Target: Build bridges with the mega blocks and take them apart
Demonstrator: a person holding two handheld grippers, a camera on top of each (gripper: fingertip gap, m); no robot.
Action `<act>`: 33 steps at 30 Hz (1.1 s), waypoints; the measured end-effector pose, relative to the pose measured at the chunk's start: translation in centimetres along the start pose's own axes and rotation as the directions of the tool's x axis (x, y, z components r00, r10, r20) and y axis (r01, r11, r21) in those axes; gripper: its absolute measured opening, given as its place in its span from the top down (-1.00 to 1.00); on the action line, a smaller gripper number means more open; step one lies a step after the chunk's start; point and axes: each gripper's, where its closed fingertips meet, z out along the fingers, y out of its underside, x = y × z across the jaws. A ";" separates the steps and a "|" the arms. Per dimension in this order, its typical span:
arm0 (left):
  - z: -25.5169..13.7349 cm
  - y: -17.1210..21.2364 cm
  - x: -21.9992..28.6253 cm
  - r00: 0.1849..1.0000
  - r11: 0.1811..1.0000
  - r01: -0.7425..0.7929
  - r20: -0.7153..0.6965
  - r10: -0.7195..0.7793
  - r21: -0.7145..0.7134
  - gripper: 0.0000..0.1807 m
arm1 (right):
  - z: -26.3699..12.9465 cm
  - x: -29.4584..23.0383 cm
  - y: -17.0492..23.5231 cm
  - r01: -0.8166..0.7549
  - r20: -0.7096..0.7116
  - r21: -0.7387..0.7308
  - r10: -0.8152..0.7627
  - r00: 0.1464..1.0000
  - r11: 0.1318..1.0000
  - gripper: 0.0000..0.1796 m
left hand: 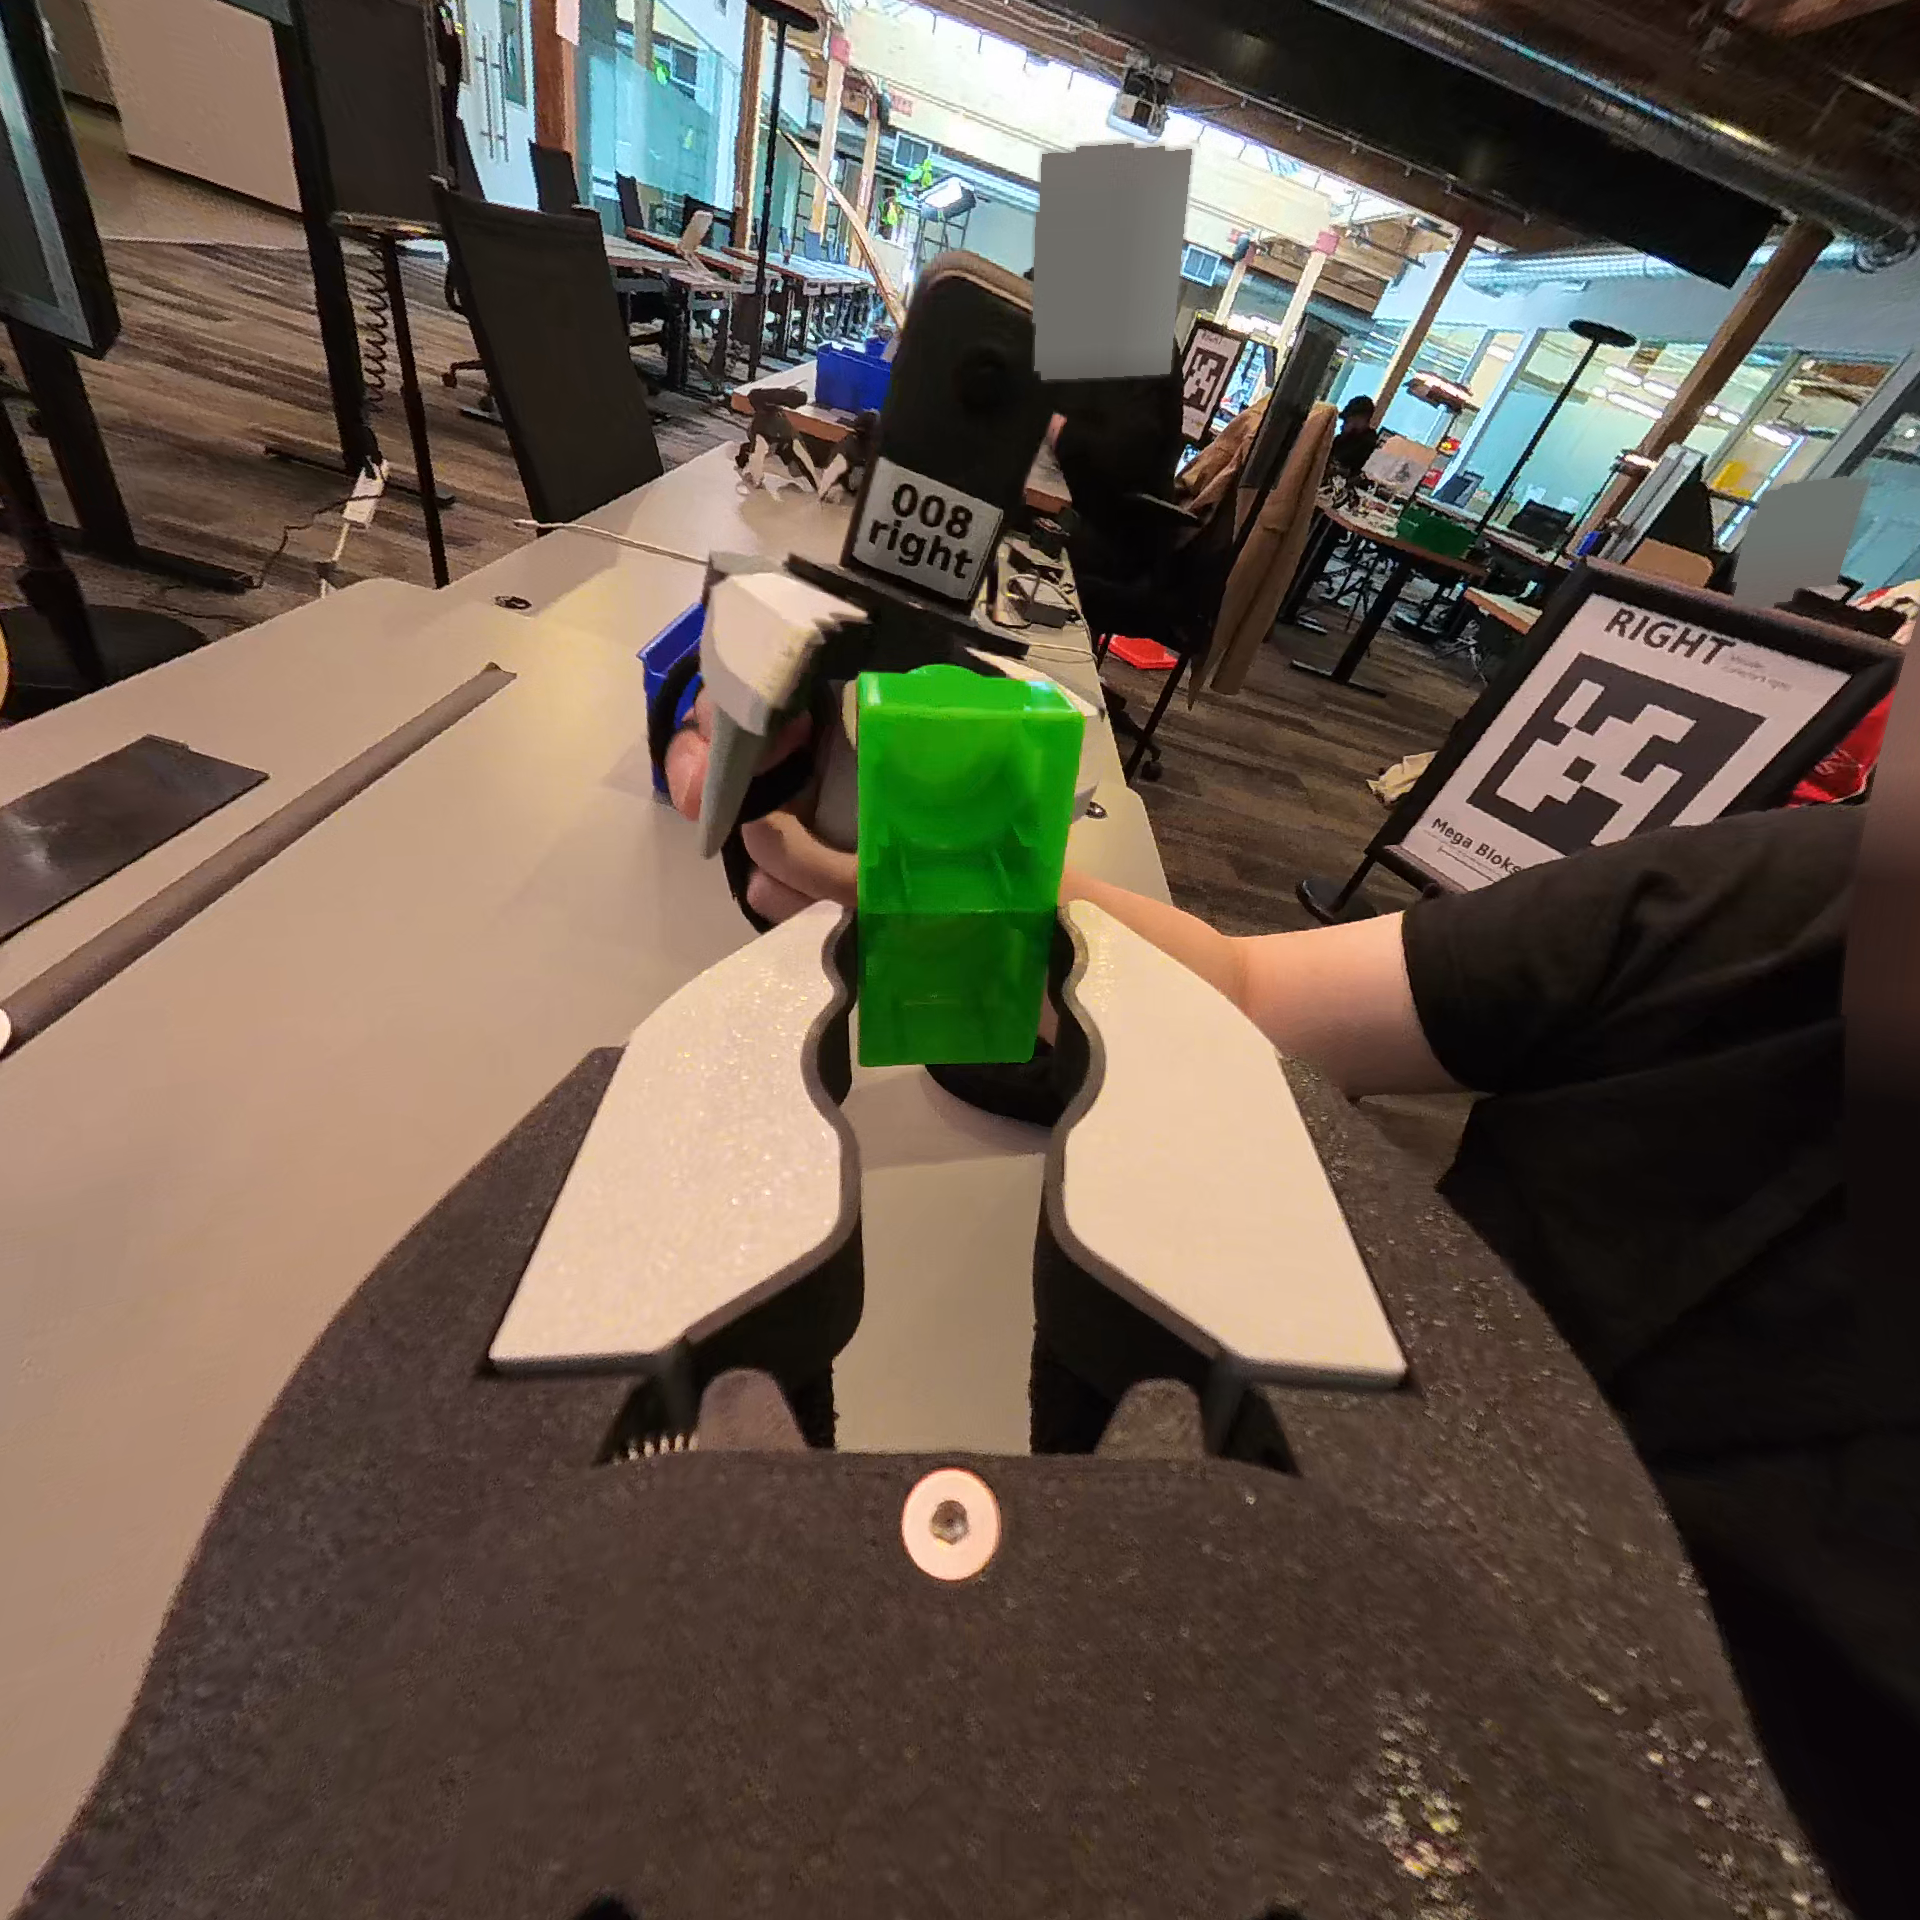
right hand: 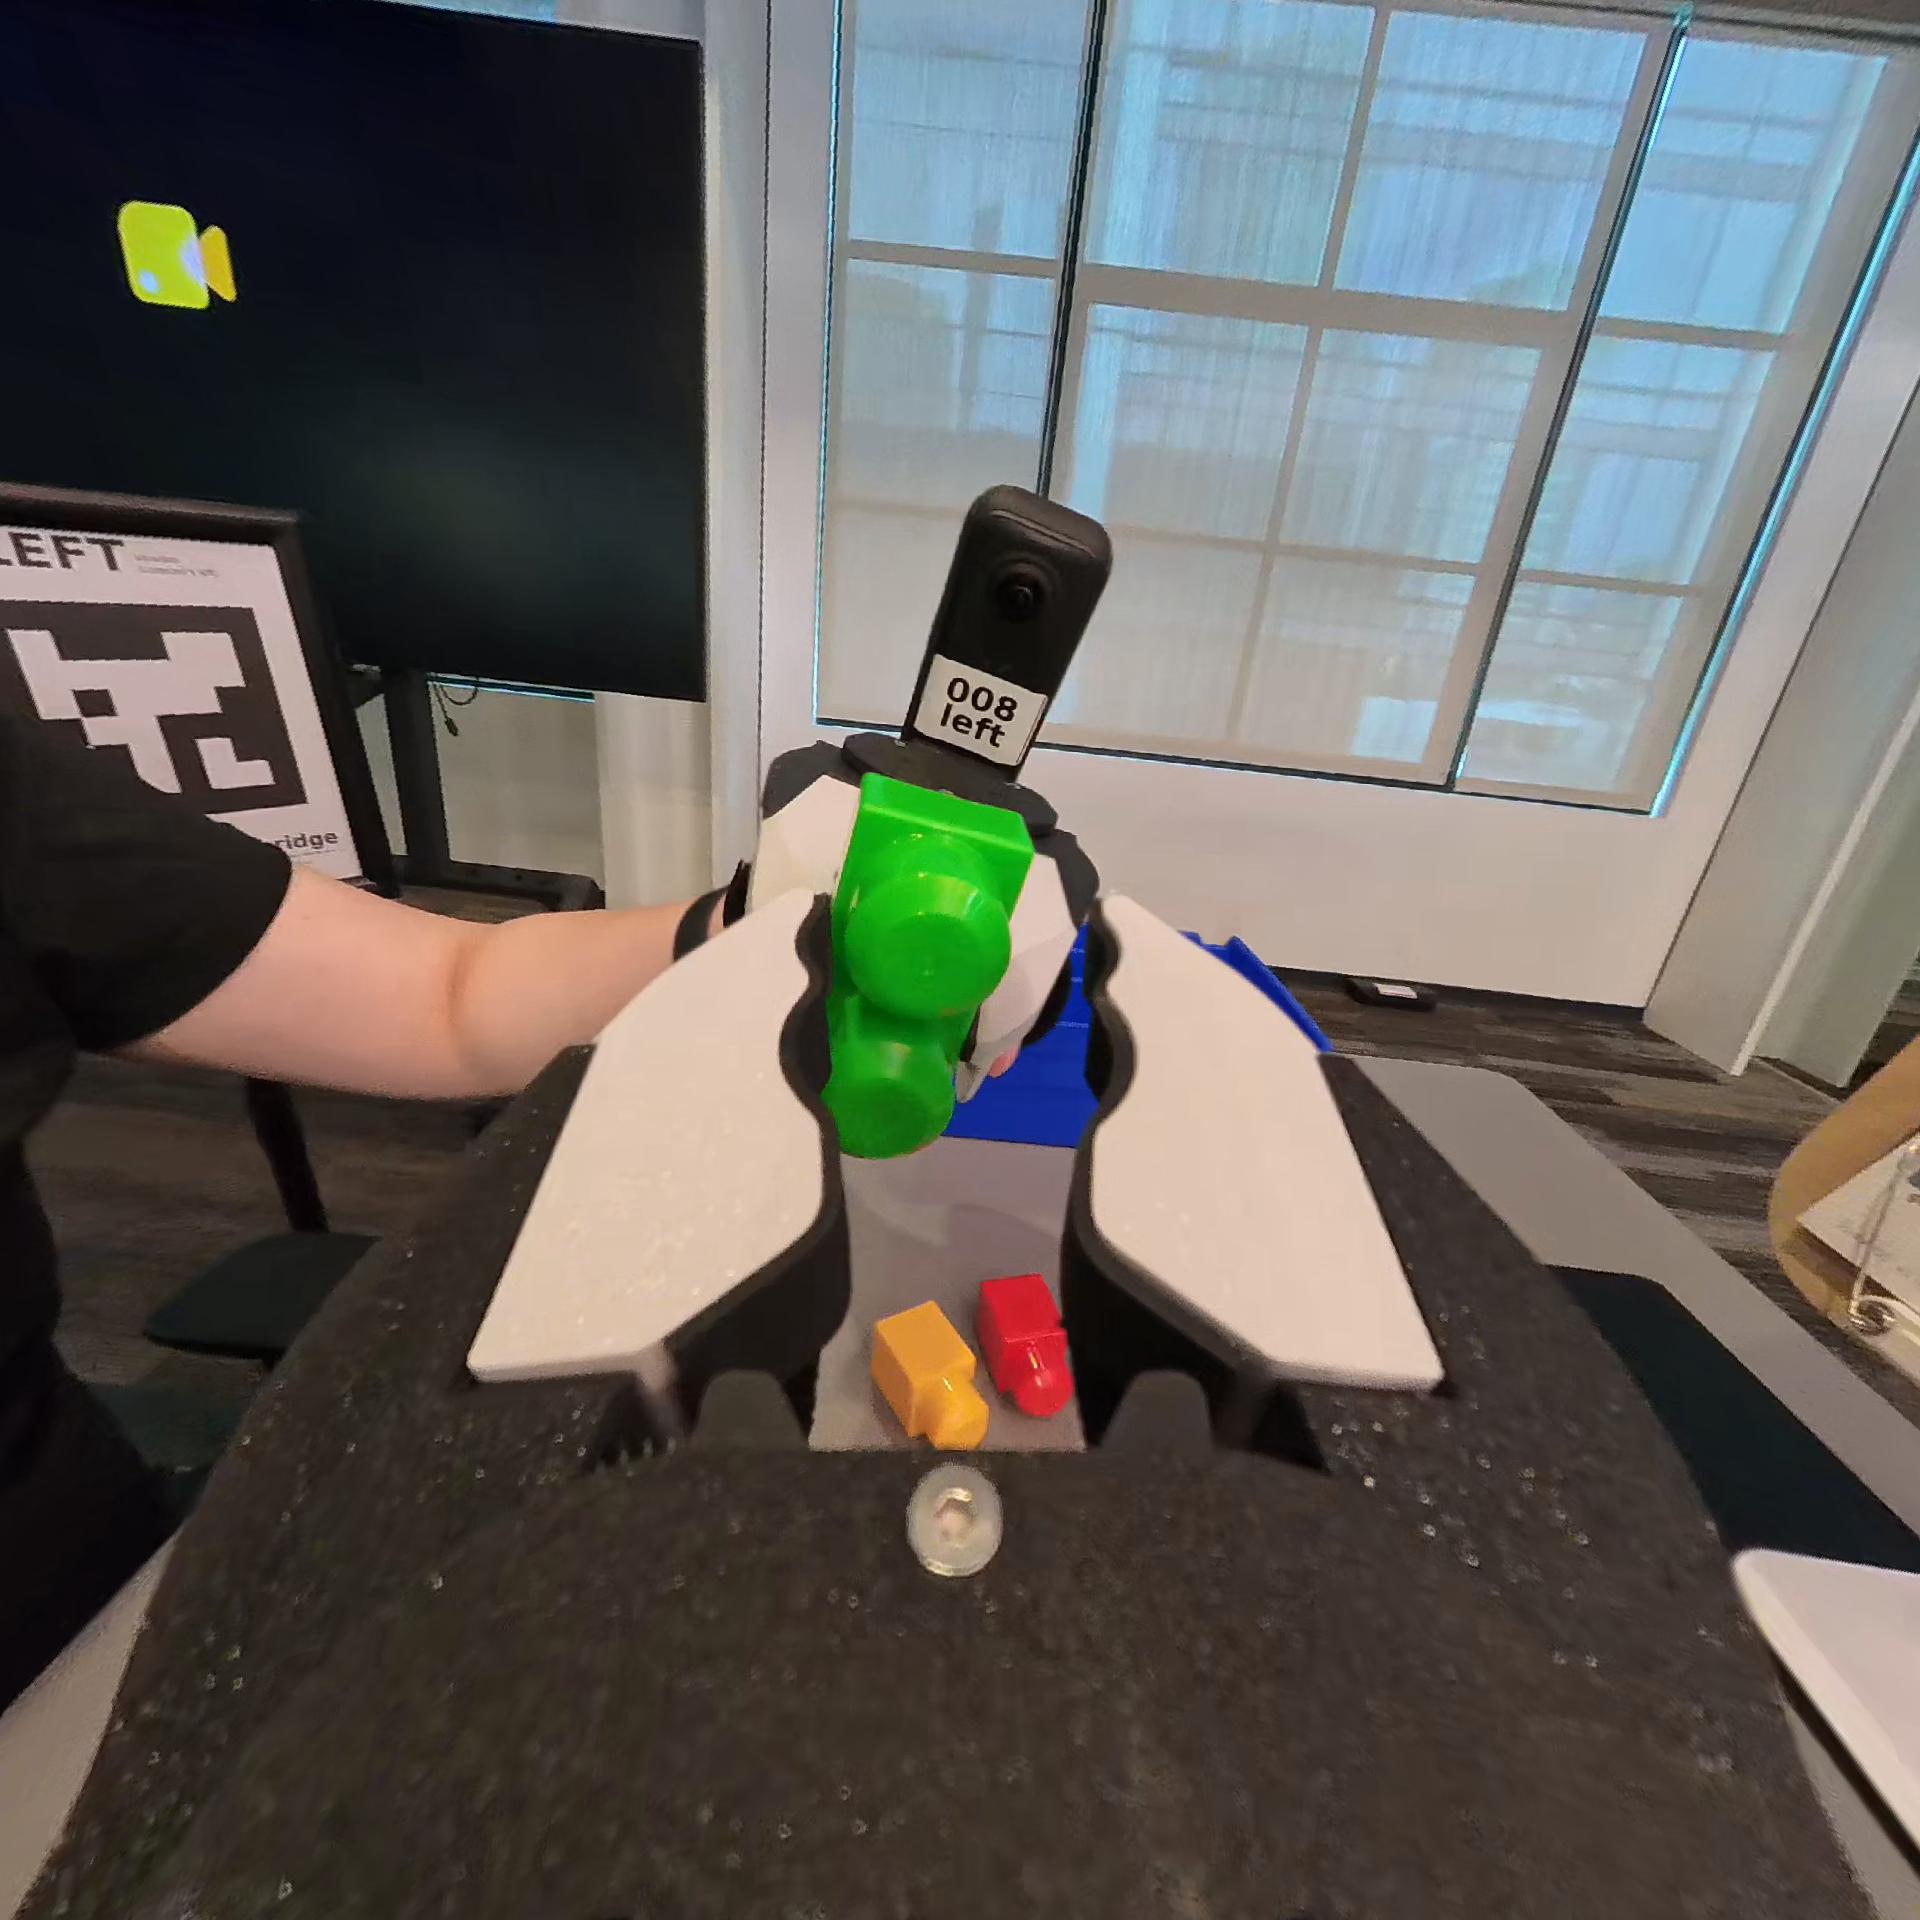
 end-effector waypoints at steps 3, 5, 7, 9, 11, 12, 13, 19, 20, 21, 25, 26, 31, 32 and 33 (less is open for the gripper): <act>0.1 0.3 0.0 1.000 1.000 0.015 -0.006 -0.015 -0.015 0.61 | 0.0 -0.4 0.1 -0.024 0.037 -0.023 0.025 0.999 0.999 0.64; 0.0 0.6 -0.3 0.999 0.998 0.051 -0.003 -0.051 -0.031 0.56 | -0.1 -0.3 0.1 -0.035 0.038 -0.027 0.036 0.999 0.999 0.68; -0.6 1.4 -1.0 0.997 0.995 0.067 0.038 -0.064 -0.078 0.46 | -0.7 0.5 -0.1 -0.070 0.013 -0.019 0.070 0.997 0.997 0.68; -2.0 2.9 -2.4 0.990 0.990 0.059 0.138 -0.041 -0.128 0.47 | -1.8 1.8 0.5 -0.119 -0.036 -0.069 0.117 0.992 0.990 0.68; -4.5 5.5 -4.9 0.947 0.972 0.075 0.320 0.001 -0.224 0.48 | -3.7 3.5 3.2 -0.179 -0.117 -0.238 0.154 0.981 0.955 0.68; -6.2 7.3 -6.2 0.911 0.950 0.089 0.410 0.043 -0.298 0.48 | -5.1 4.7 5.3 -0.214 -0.198 -0.356 0.151 0.969 0.909 0.68; -7.8 9.2 -7.1 0.872 0.922 0.111 0.482 0.089 -0.371 0.50 | -7.1 6.2 7.7 -0.243 -0.295 -0.476 0.107 0.950 0.845 0.68; -14.5 17.7 -9.2 0.713 0.771 0.286 0.664 0.225 -0.569 0.56 | -18.4 9.6 19.0 -0.478 -0.528 -0.819 -0.092 0.844 0.318 0.68; -15.2 18.3 -9.8 0.692 0.760 0.296 0.679 0.247 -0.578 0.56 | -19.4 9.6 20.1 -0.497 -0.535 -0.828 -0.103 0.838 0.258 0.68; -15.6 18.8 -10.4 0.680 0.750 0.300 0.684 0.265 -0.589 0.56 | -20.0 9.5 20.9 -0.508 -0.537 -0.835 -0.108 0.837 0.214 0.68; -15.4 20.4 -12.1 0.726 0.741 0.314 0.653 0.215 -0.593 0.60 | -20.7 9.4 22.6 -0.517 -0.532 -0.845 -0.124 0.838 0.137 0.68; -15.1 20.4 -12.5 0.739 0.755 0.317 0.648 0.183 -0.574 0.66 | -20.7 9.3 22.7 -0.514 -0.527 -0.849 -0.123 0.841 0.126 0.68; -14.1 19.6 -13.7 0.767 0.807 0.359 0.641 0.032 -0.469 0.71 | -20.4 8.4 23.3 -0.489 -0.497 -0.867 -0.091 0.863 0.095 0.67; -13.8 19.4 -13.4 0.781 0.816 0.368 0.625 -0.011 -0.445 0.73 | -20.3 8.3 23.3 -0.487 -0.495 -0.868 -0.081 0.865 0.097 0.67; -13.5 19.3 -13.1 0.795 0.820 0.378 0.605 -0.049 -0.430 0.75 | -20.3 8.2 23.3 -0.487 -0.494 -0.868 -0.079 0.866 0.095 0.67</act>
